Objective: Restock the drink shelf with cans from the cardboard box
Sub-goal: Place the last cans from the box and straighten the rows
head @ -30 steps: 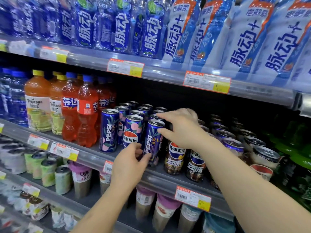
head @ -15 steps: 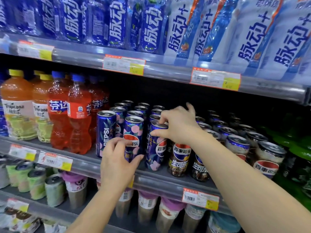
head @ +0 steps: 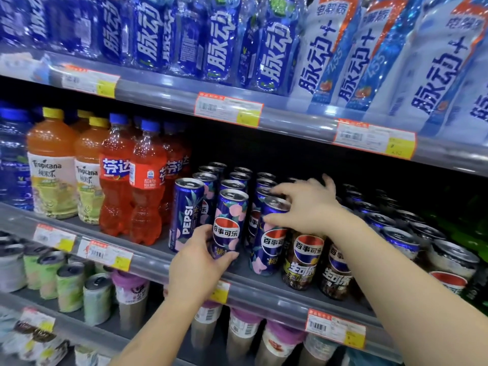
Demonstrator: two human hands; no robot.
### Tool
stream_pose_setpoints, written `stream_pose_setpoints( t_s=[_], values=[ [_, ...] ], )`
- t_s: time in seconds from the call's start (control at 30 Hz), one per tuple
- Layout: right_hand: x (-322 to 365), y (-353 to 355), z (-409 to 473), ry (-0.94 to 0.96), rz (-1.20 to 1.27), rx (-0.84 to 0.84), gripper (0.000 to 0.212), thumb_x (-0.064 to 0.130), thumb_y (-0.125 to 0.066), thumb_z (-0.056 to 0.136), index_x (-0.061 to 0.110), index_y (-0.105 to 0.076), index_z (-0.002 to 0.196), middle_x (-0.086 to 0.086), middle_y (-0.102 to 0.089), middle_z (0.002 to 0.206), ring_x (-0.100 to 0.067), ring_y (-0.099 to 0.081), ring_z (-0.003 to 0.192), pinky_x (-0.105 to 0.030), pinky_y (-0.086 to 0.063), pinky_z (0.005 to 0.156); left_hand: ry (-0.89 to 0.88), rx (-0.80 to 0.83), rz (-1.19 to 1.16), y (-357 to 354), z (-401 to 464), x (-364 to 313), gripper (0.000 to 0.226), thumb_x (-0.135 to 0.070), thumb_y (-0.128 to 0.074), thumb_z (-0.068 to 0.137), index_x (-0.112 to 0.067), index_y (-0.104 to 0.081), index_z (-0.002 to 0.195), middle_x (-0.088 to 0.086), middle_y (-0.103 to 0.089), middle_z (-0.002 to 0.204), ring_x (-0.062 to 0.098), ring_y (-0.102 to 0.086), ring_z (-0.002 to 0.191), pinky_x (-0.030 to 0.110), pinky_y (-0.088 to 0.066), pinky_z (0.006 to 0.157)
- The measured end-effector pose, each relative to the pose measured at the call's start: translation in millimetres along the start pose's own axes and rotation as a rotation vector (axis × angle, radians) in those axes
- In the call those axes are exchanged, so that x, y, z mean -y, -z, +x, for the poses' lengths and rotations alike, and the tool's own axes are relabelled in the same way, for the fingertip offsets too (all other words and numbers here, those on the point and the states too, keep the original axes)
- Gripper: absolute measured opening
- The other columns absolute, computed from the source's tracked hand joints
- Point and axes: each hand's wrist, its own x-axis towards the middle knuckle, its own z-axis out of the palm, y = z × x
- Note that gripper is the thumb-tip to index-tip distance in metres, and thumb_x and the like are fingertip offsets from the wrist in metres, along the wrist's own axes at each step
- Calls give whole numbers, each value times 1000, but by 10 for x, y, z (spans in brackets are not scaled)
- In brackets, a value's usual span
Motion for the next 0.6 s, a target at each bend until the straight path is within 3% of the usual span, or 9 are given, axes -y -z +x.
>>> stream_pose_setpoints(
  t_s=[0.17,0.3,0.43,0.6],
  values=[
    [-21,-53,11,44,130,-37,45,69,-55,80,47,-60,118,7,-61,113,-23,-39,133,-49,3,119,11,20,3,24,26,4,66,-44,-79,70,-28,-49,127,-11,-70,107,16,-65,102,36,-53,83],
    [42,-80,2,19,132,-78,51,75,-52,76,45,-63,116,5,-63,118,-23,-41,132,-48,1,120,-6,24,11,31,34,4,68,-43,-80,70,-26,-50,128,-12,-70,105,14,-66,98,35,-54,81],
    [62,-101,-36,-2,111,-109,58,86,-49,66,40,-61,100,8,-62,104,-20,-49,117,-48,-6,119,-17,10,7,31,29,6,68,-42,-80,70,-25,-50,129,-13,-69,107,12,-65,99,33,-54,80],
    [95,-101,-51,-5,33,-114,61,90,-46,63,33,-51,86,8,-58,99,-20,-48,115,-49,-7,117,-49,9,-16,26,13,25,67,-41,-80,70,-26,-51,128,-13,-68,110,10,-65,102,28,-51,80]
  ],
)
